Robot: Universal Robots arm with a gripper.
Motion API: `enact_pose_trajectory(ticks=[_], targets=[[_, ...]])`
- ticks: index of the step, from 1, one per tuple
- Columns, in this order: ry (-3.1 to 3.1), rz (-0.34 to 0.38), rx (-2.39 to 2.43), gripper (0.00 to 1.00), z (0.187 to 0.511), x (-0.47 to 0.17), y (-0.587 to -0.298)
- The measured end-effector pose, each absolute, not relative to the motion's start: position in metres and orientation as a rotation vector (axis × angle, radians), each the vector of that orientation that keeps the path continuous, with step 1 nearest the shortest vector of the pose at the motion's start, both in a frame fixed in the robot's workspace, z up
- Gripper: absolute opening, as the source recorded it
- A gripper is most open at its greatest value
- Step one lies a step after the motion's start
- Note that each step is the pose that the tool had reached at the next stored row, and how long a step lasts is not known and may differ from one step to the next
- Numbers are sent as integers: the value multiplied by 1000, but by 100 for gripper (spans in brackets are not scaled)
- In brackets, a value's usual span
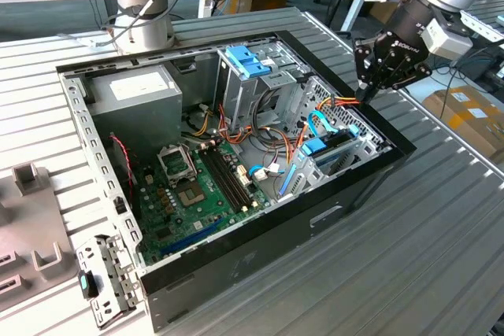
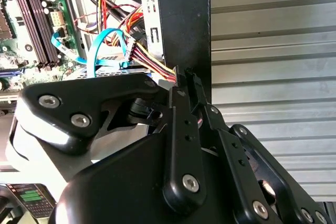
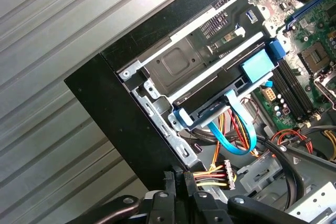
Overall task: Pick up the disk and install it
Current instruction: 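Insert the second disk wire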
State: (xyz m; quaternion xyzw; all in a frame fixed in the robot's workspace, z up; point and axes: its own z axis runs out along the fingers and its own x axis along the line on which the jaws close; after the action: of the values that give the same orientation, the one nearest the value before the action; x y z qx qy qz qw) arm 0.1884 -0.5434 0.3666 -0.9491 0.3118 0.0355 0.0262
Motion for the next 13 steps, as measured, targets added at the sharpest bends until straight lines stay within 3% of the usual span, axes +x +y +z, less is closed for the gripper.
enact_pose_trajectory(ticks=[13], targets=[[964,110,-2933,16,367,188,-544]])
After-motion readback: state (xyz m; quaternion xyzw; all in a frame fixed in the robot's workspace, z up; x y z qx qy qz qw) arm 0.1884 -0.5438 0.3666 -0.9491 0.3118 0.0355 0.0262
